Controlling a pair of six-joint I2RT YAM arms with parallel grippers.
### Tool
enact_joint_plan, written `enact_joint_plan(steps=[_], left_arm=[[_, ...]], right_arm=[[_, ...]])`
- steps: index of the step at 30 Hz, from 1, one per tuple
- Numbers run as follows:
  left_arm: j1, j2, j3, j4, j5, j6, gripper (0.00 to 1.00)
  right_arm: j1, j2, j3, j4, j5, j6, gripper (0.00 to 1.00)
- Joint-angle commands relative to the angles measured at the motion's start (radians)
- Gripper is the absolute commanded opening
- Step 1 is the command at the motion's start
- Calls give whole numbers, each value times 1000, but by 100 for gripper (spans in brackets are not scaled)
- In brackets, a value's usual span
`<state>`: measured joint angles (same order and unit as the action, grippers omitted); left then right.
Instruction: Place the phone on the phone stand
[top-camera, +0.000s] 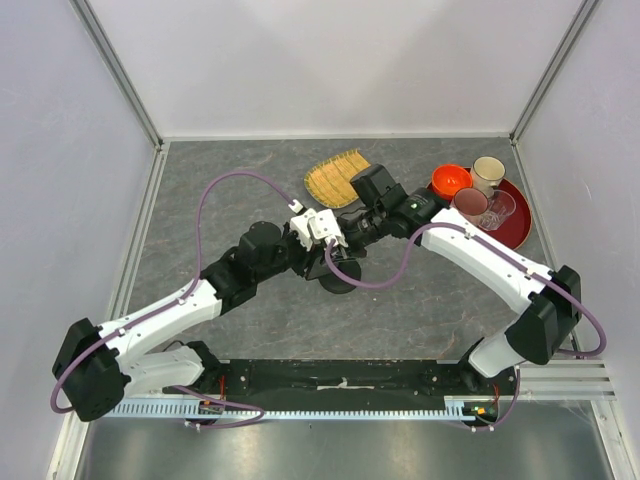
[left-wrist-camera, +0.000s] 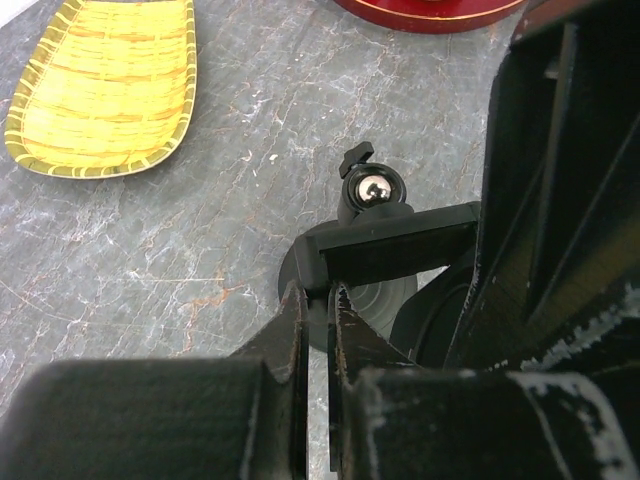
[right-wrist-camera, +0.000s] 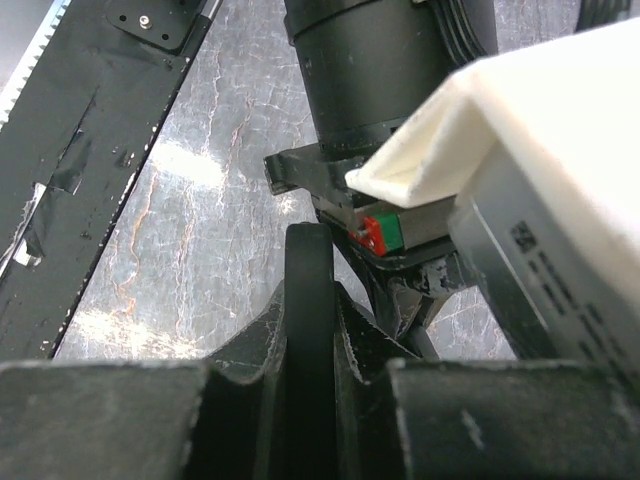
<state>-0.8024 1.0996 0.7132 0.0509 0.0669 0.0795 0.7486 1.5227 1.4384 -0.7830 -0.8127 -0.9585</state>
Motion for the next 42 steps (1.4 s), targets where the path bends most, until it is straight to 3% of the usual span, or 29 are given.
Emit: enact_joint_plan(steps=[1, 7, 14, 20, 25, 28, 29, 34, 38, 42], left_arm=[[-17, -3, 23, -10, 116, 75, 2], [-18, -10, 12, 9, 143, 72, 2], [-18, -46, 9, -19, 122, 82, 2], [-17, -21, 19, -17, 149, 80, 2], [-18, -46, 8, -22, 131, 72, 2], [-17, -66, 2, -14, 102, 56, 2], [-17, -72, 3, -13, 88, 49, 2], [-17, -108, -26, 26, -48, -26, 2], [-18, -165, -79, 70, -290, -70, 2], [-24, -205, -106, 87, -412, -115, 2]], right_arm=[[-43, 7, 74, 80, -10, -69, 0], [-45, 42, 85, 76, -5, -68, 0], [-43, 39, 60, 22, 181, -57, 0], [-20, 111, 175, -9, 17, -85, 0], [0, 163, 272, -105, 187, -46, 0], [-14, 130, 237, -117, 283, 64, 0], [-17, 122, 222, -110, 320, 163, 0], [-29, 91, 102, -93, 495, 346, 0], [-34, 41, 19, -29, 599, 499, 0], [-46, 33, -15, -18, 711, 615, 0]])
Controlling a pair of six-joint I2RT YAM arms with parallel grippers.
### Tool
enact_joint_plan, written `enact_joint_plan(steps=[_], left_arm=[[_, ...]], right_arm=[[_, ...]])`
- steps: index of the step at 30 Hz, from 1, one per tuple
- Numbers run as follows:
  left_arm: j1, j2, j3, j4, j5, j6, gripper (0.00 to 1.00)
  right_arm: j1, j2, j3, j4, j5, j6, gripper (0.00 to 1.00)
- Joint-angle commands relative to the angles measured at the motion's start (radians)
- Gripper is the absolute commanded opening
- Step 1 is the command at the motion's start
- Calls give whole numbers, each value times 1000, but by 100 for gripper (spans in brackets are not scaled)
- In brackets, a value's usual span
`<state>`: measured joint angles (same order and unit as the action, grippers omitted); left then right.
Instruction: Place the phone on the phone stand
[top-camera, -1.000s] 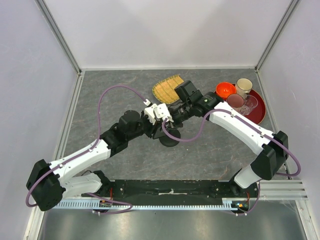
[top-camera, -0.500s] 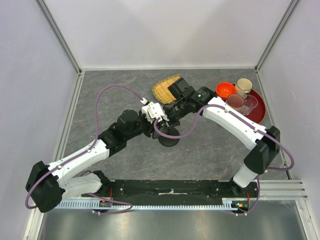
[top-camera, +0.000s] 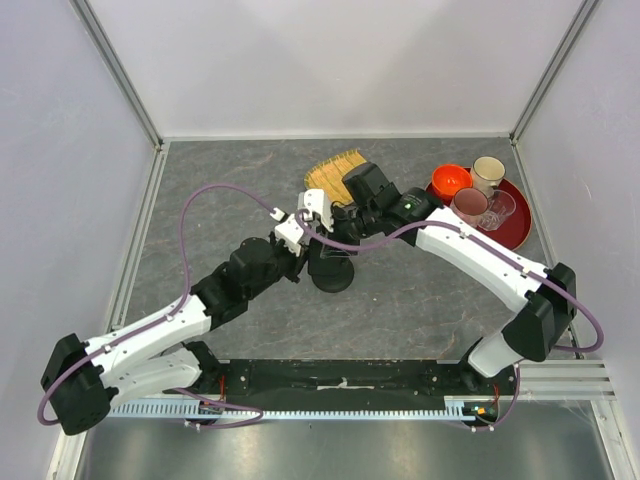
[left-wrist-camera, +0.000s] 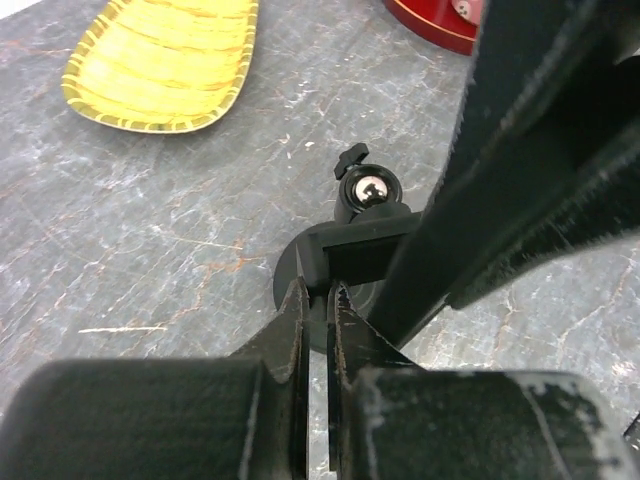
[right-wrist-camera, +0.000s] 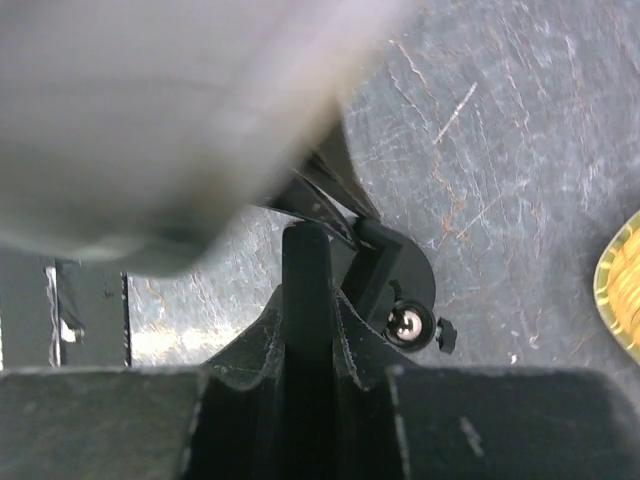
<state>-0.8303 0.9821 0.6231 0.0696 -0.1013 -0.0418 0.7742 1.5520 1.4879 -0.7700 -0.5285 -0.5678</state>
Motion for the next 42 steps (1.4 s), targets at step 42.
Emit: enact_joint_plan(steps=[42], left_arm=[[-99, -95, 251, -490, -198, -378, 2]], right_arm=[[139, 112, -15, -72, 921, 546, 0]])
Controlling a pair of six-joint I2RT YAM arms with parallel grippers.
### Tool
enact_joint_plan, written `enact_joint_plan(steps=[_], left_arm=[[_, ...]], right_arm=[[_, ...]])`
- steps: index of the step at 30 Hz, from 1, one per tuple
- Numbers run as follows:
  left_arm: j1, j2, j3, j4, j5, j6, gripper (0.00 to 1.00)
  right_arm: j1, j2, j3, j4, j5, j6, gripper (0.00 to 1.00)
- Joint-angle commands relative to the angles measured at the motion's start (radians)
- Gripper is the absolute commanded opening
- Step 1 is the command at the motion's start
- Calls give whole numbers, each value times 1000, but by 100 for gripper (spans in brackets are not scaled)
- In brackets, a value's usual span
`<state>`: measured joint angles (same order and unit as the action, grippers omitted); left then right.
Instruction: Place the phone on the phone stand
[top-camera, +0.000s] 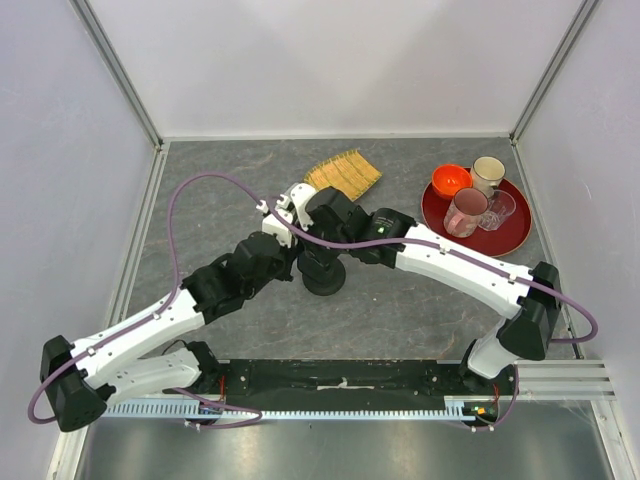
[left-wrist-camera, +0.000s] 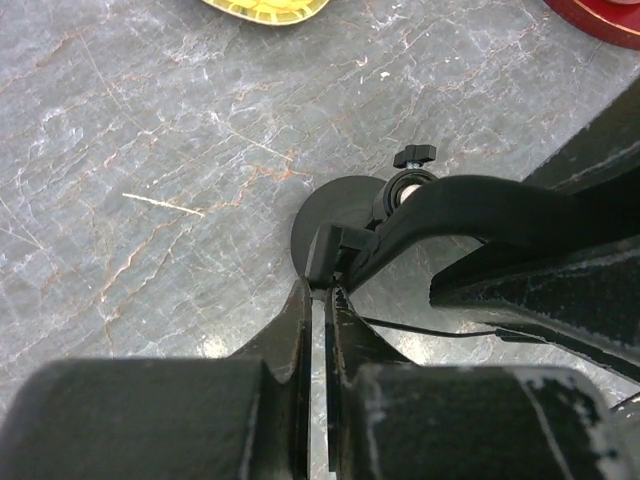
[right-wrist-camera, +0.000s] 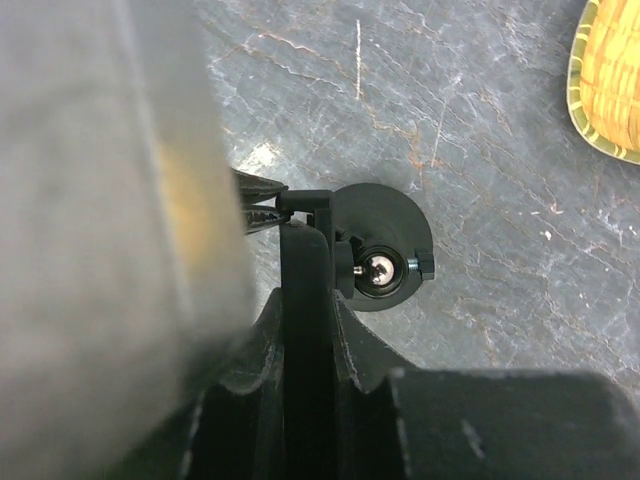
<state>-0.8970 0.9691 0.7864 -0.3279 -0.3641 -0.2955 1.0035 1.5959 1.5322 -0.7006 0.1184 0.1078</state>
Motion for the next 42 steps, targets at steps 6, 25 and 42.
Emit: enact_joint_plan(steps=[6, 25, 42], left_arm=[[-33, -133, 145, -292, 48, -338, 48], [-31, -371, 139, -367, 66, -304, 59], [-31, -526, 161, -218, 146, -183, 63]], right_arm=[[-105, 76, -64, -112, 173, -135, 0], [-220, -149, -81, -43, -101, -34, 98], [-220, -810, -244, 18, 177, 41, 98]])
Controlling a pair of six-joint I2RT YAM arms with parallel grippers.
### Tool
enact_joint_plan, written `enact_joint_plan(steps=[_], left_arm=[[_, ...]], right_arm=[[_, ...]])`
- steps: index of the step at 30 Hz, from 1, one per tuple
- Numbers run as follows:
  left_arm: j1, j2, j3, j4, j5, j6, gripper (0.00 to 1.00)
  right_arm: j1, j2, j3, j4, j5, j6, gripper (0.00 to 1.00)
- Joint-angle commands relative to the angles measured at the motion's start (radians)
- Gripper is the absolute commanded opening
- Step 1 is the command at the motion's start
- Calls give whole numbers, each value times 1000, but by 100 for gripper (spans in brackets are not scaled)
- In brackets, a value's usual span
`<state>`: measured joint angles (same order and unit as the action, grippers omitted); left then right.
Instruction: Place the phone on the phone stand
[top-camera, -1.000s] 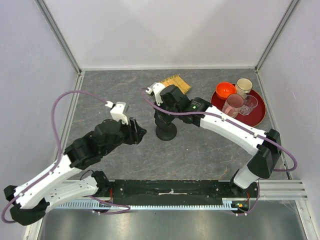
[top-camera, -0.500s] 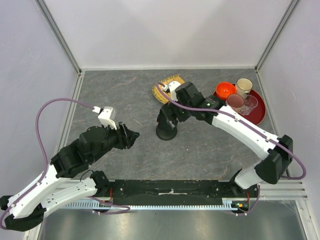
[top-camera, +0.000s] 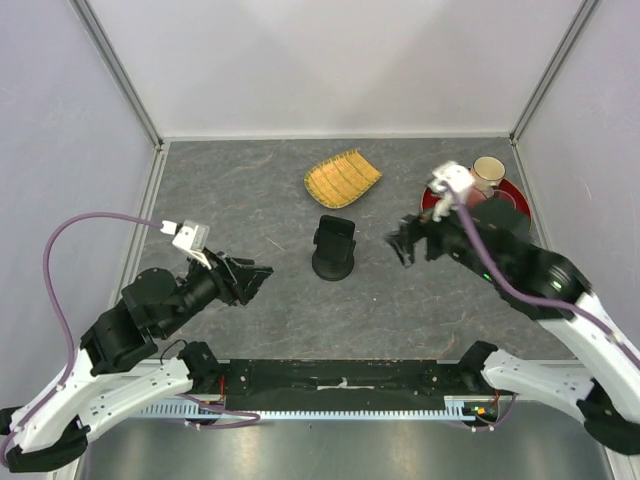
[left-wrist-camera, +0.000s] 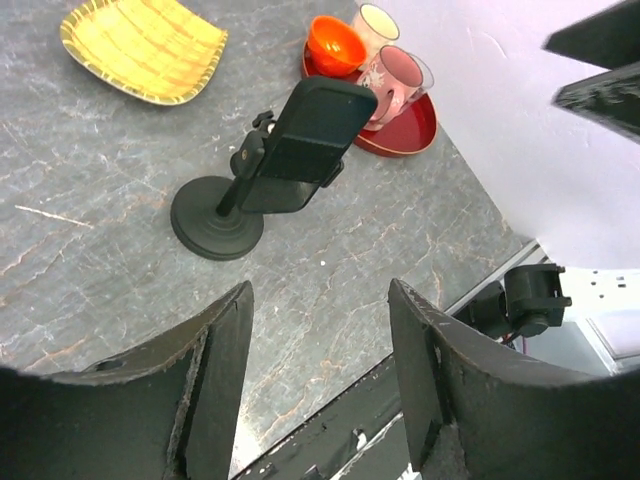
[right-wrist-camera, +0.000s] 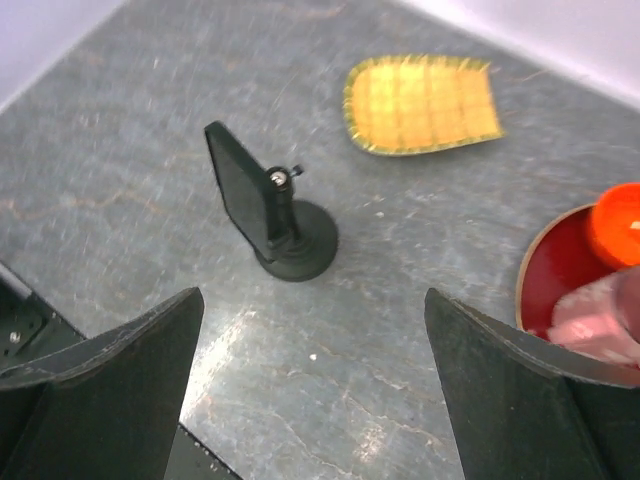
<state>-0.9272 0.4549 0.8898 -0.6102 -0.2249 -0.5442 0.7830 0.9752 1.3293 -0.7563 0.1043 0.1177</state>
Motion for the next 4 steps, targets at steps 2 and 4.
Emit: enact_joint_plan(steps=[2, 4], left_arm=[[-1, -12, 95, 63, -13, 78, 65], [-1, -15, 124, 73, -51, 79, 72]], right_arm=[[1, -277, -50, 121, 204, 0, 98], [1, -351, -26, 144, 195, 2, 98]])
